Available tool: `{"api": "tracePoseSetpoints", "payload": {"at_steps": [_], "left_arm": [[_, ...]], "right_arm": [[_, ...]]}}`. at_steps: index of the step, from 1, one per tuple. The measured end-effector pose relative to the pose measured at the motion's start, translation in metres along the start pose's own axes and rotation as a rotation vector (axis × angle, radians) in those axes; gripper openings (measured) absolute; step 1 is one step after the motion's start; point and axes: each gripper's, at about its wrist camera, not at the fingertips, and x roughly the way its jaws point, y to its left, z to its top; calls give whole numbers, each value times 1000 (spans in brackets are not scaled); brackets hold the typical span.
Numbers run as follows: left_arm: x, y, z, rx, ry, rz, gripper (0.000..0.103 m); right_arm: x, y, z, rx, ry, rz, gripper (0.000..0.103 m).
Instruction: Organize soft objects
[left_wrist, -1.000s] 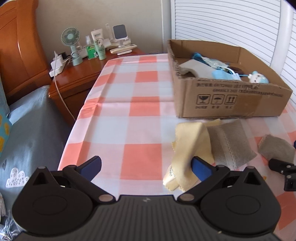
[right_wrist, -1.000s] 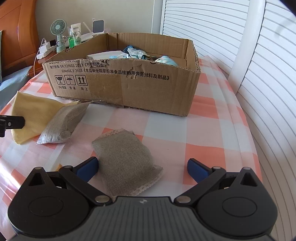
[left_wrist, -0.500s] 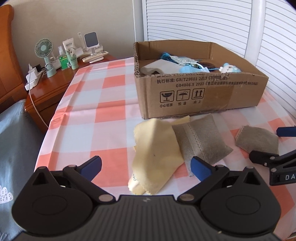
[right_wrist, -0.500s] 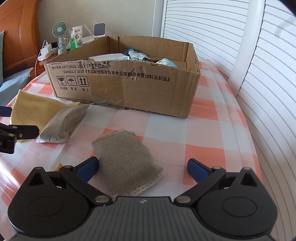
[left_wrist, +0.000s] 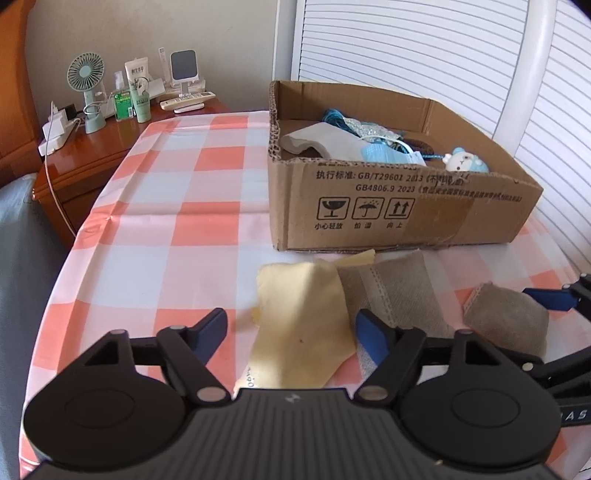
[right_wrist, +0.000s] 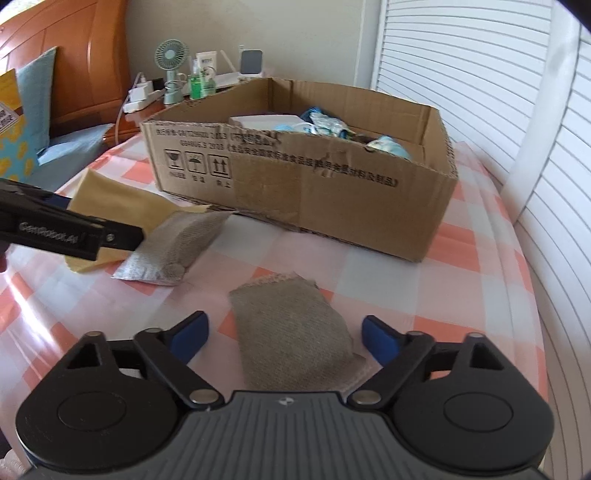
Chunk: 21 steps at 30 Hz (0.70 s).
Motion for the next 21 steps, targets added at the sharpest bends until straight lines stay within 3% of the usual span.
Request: {"api": "tracePoseSetpoints", "payload": {"at_steps": [3,5,12,17,21], "left_arm": [[1,-2,2,-2,-3,-17,60],[2,-3,3,-6,1,-30,49],[1,-2,7,19,17,-37,13],[-14,-4,12,97,-4,-30,7],[-31,-5,16,163,-18,-34,5]], "right_arm": [[-2,3,1,-20,-5,21,79],[-3,5,1,-27,-7,29,67],[-5,7,4,-34,-3,13,53],[-10,10,6,-65,-7,-9,41],[-17,12,6,-94,-10,-20,38]]}}
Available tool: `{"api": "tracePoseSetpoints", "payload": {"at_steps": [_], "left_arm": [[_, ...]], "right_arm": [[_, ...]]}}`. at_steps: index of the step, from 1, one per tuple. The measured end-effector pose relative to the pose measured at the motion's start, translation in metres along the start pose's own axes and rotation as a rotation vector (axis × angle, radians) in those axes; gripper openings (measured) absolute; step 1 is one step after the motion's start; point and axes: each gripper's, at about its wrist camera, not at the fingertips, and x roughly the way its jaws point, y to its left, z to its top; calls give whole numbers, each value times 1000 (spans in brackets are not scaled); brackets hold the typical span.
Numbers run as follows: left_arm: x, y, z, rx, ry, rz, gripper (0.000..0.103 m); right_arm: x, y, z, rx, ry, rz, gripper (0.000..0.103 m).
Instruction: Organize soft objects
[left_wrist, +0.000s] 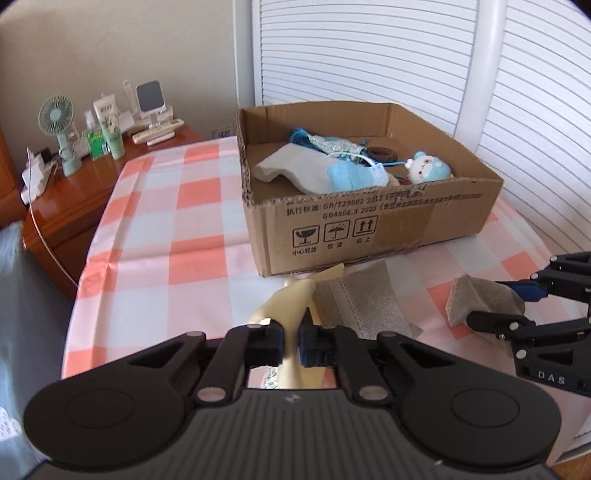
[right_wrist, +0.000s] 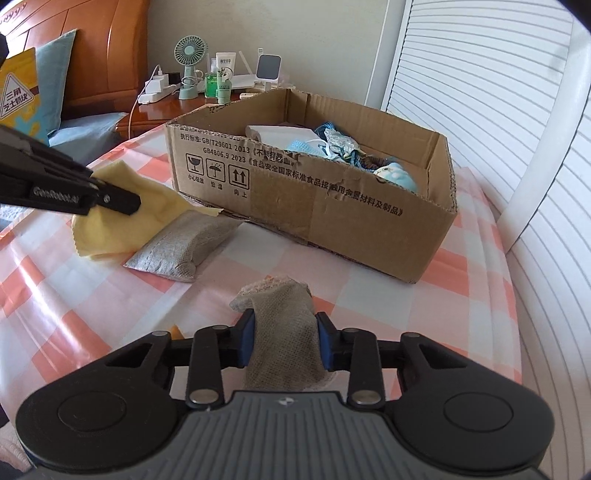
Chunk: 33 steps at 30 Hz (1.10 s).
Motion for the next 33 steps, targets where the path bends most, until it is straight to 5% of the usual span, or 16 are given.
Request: {"api": "tracePoseSetpoints", "payload": {"at_steps": [7,13,18,20,25,33], "left_arm": [[-9,2,-1,46,-19,29,9],[-10,2,-11,31,-22,47,36],[-33,3,-12,30,-84,69,76],[-43,1,-12,53,-113,59,77],[-48,-12,-12,102,-107,-24,77],[-28,-51,-31,208,-38,-160,75]], "right_arm": [[-9,3,-3,-35,9,-2,39],[-5,0,-10,5,20,13,52],[-1,-6,-15,45,20,26,73],[0,-9,-16,64,20,38,89],[3,-10,-21,65,14,41,103],[5,-11,-23,43,22,53,103]]}}
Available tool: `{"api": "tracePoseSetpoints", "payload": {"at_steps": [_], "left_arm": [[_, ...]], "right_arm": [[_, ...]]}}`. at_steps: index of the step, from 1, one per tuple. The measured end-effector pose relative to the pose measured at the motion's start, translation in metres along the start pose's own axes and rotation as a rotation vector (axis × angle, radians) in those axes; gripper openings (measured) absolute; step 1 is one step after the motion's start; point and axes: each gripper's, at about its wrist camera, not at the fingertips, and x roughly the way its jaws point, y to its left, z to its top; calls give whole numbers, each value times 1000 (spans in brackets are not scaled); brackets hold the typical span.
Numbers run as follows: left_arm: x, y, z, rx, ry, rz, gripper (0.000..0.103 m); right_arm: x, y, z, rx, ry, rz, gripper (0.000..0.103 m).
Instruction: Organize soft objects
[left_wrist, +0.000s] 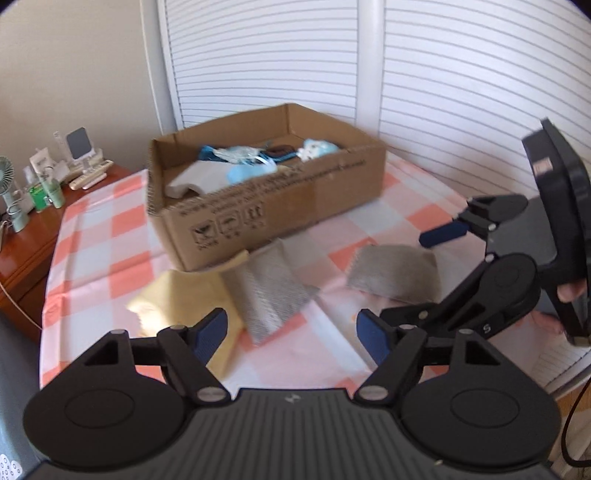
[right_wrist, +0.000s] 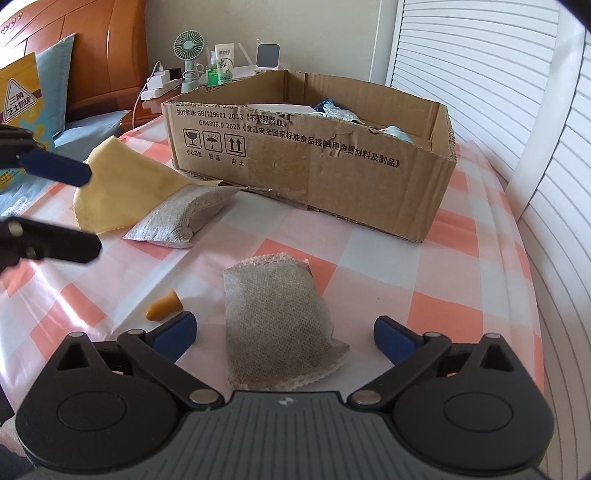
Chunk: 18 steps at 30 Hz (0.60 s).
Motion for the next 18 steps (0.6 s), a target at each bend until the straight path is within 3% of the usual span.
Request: {"api": "tracePoseSetpoints", "payload": {"at_steps": [8,12,18], "left_arm": [[15,-27,-4,57,18,-104,49],[26,-33,-5,55,38,-114,35],[37,-35,-7,54,51,-111,24]], "right_arm": [[-11,-10,-14,-13,-23,-3,103],[-15,-14,-20,-14,-38,3,103],[-17,-15,-25,-15,-66,5,103]]}}
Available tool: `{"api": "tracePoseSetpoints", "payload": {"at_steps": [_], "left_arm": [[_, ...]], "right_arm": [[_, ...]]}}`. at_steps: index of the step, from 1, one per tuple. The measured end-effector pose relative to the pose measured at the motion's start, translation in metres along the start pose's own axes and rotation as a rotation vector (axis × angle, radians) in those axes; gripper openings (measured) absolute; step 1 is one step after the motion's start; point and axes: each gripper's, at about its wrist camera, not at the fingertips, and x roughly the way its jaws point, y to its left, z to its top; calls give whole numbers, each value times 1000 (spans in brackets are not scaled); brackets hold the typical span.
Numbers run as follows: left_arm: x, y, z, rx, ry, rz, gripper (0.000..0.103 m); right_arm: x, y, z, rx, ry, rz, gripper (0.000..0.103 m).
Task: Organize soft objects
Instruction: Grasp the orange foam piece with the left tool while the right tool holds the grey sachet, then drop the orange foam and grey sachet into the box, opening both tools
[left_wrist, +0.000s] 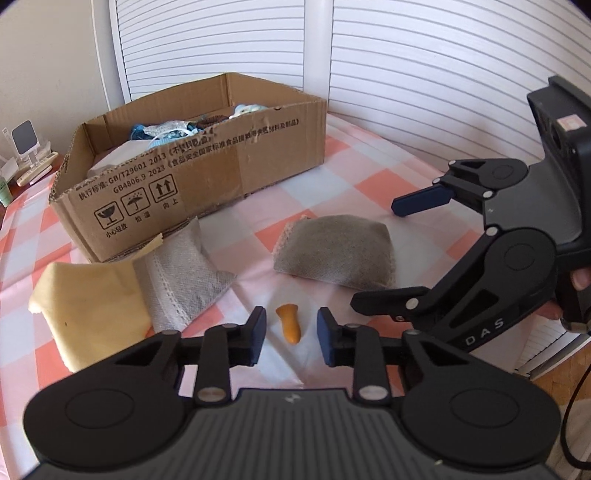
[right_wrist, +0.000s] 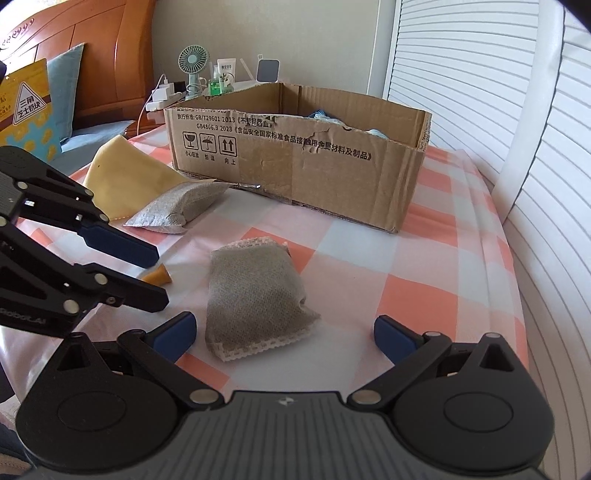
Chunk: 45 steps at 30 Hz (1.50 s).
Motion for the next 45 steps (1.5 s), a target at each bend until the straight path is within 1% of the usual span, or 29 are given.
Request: {"api": "tracePoseSetpoints", "payload": {"at_steps": [3,5,6,9,11,15,18,20,22,24,26,30,34,38,41,45], "left_arm": [[1,0,1,-19,2,-22,16],[1,-1,0,-14,0,-15,13],[0,-1,0,-15,0,-10,9],[-3,4,-1,-32,1,3,8],[-6,9,-2,-49,0,13,8],[-11,18,-8,-81,4,23,9],[-13,21,-10,-89,2,25,9],[-13,20,-10,-91,2,25,9],[-12,19,-11,-85,0,24,9],[-11,19,-12,-86,-1,23,9],[-11,21,-12,-95,-2,19,9],[-15,22,-10,-95,-3,10,9],[-22,24,-6,-85,10,19,9],[-36,29,3,-87,1,18,9],[-45,33,11,-81,0,32,9],[-55,41,28,-72,-28,45,9]], "right_arm": [[-1,0,-3,-6,-16,2,103],[-2,1,-4,-8,-27,-1,103],[-3,1,-4,-8,-31,-4,103],[-3,3,-4,-7,-31,-13,103],[-3,5,0,-13,-13,-10,103],[2,13,9,-73,6,9,100],[7,21,17,-122,-1,29,90],[10,22,23,-130,3,52,81],[11,21,27,-131,10,69,76],[11,21,30,-131,16,72,69],[10,21,30,-129,18,66,51],[8,19,33,-109,27,56,45],[4,18,35,-108,28,48,37],[-3,18,38,-117,19,40,36],[-13,18,41,-137,3,35,36],[-27,17,50,-147,-25,32,35]]}}
